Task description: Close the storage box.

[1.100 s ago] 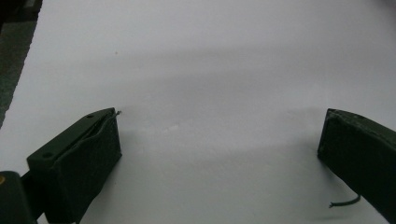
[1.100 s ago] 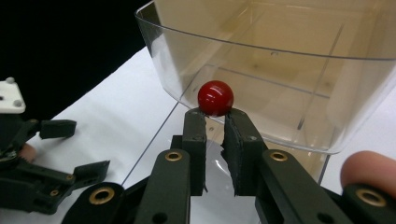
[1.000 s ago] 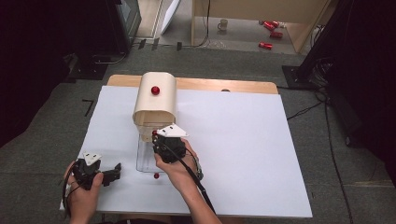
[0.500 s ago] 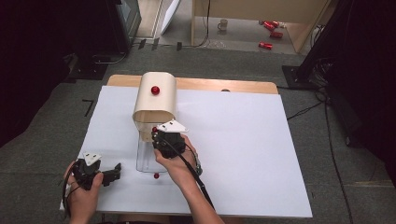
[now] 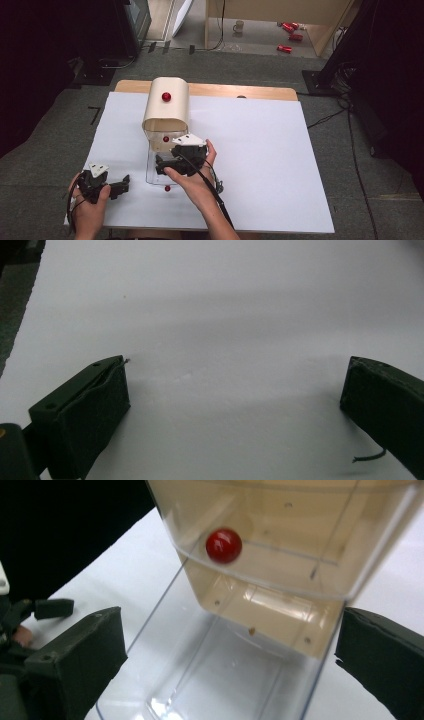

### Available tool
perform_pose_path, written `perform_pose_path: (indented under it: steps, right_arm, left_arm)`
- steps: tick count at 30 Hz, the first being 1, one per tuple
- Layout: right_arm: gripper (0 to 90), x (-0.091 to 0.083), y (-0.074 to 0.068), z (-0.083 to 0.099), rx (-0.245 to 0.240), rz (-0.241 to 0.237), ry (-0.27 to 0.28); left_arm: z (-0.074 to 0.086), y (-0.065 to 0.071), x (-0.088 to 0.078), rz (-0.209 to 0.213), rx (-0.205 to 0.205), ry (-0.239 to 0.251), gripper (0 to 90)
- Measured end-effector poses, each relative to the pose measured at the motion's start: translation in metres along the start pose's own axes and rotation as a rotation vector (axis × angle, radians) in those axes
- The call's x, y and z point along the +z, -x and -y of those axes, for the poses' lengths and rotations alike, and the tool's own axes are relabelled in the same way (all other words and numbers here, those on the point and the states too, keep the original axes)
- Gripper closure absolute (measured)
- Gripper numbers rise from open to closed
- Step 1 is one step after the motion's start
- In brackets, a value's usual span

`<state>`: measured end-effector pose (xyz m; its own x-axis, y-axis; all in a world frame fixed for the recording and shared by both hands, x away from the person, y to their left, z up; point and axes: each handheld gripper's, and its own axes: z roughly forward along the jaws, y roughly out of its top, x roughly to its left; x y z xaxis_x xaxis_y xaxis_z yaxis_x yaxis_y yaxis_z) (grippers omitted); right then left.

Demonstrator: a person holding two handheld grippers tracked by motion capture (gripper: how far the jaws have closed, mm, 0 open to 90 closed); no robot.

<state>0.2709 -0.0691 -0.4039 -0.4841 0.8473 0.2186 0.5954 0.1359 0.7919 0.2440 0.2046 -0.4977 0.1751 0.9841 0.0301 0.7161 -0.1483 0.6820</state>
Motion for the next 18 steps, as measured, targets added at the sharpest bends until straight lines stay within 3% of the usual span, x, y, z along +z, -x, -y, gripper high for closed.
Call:
perform_pose_path:
  steps: [5, 18]
  right_arm:
    - [0.0, -0.009, 0.001, 0.012, -0.020, 0.015, -0.009]
    - [0.0, -0.023, -0.003, 0.047, 0.001, 0.055, -0.031]
  left_arm:
    - [0.000, 0.000, 0.000, 0.000, -0.001, 0.001, 0.0]
    - [0.000, 0.000, 0.000, 0.000, 0.000, 0.000, 0.0]
